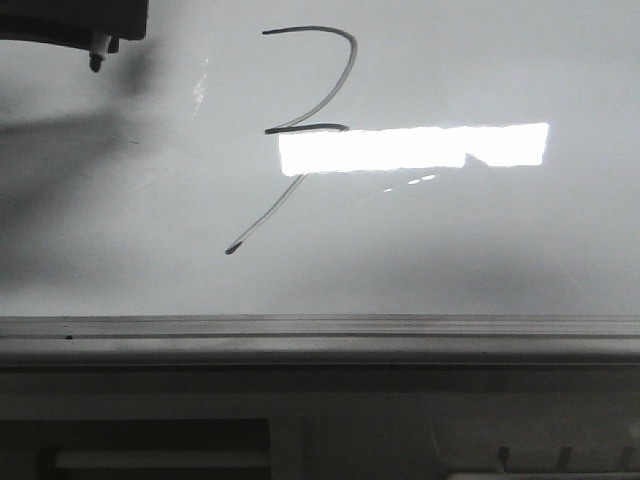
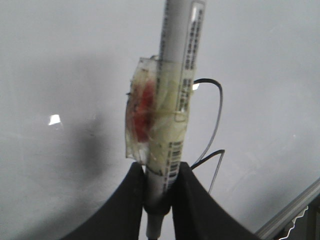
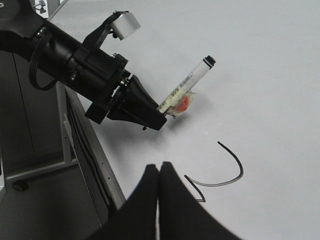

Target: Write number 3 on whiteboard

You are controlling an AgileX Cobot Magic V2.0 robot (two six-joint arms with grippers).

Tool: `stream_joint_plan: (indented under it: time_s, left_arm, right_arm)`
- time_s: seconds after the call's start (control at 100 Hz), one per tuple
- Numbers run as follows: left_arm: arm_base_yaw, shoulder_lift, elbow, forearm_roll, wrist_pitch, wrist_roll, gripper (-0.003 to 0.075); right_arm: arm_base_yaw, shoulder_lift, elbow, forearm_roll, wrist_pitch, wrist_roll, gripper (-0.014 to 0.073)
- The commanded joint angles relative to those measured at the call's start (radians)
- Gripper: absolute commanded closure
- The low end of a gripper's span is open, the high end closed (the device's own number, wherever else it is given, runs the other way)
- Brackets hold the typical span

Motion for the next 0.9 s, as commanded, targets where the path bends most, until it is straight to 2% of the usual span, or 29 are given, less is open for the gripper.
stream_joint_plan:
  time_s: [0.0,0.31,0.89]
  left_arm:
    - [0.001,0.009,-0.025,-0.033,-0.039,-0.010,0.0741]
    - [0.001,0.075,-0.025,-0.116,-0.028,-0.010,0.0741]
    - [0.001,0.183,-0.025,-0.160,-0.052,-0.010,0.0737]
  right_arm:
    - [-0.006,-0.006,-0.003,0.033,-0.107,0.005,0.0655]
    - [-0.006,-0.006,0.014,0.039,-0.108,0.005,0.0655]
    - [-0.006,-0.006,0.014,0.066,-0.092,0.005,0.0655]
